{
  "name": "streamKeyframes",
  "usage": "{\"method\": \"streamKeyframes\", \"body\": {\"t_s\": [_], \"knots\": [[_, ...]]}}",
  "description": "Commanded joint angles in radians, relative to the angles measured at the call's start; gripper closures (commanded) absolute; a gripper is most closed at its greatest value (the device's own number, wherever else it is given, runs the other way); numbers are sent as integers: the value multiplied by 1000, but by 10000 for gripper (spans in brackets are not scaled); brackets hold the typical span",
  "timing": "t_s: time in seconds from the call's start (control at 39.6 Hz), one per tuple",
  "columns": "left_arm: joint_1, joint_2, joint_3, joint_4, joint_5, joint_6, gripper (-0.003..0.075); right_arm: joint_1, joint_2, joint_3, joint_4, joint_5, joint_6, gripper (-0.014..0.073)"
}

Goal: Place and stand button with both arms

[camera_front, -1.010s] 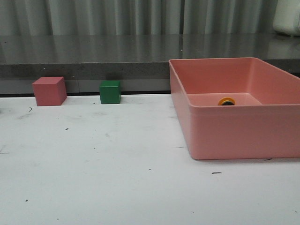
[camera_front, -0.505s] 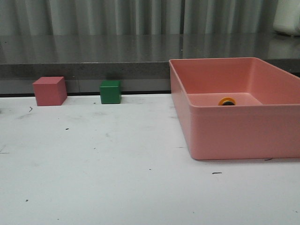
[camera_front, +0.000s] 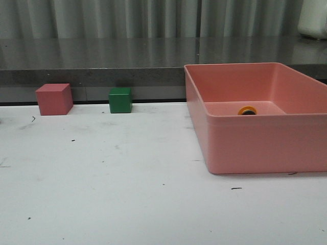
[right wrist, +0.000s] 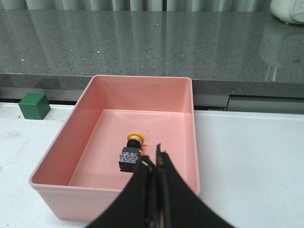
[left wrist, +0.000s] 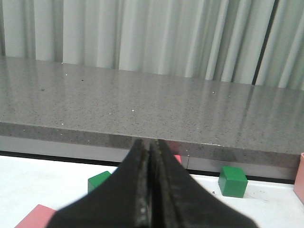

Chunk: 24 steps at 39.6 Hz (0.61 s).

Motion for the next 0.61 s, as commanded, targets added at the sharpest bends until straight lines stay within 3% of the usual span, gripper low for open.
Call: {"method": "streamKeyframes", "body": {"t_s": [0.0, 0.1, 0.23, 0.3, 0.33, 0.58], "knots": [[-4, 14, -37, 5, -75, -1, 683, -4, 13, -40, -9, -79, -9, 613], [-4, 14, -37, 5, -75, -1, 512, -4, 13, -40, -9, -81, -9, 439], [-4, 14, -37, 5, -75, -1, 220, -4, 13, -40, -9, -77, -9, 95], [-4, 14, -37, 5, -75, -1, 119, -4, 13, -40, -9, -77, -9, -46], [-4, 14, -37, 5, -75, -1, 100, -4, 13, -40, -9, -78, -9, -73], [-4, 14, -37, 5, -75, -1, 93, -4, 52, -41, -9, -182, -9, -48]]}}
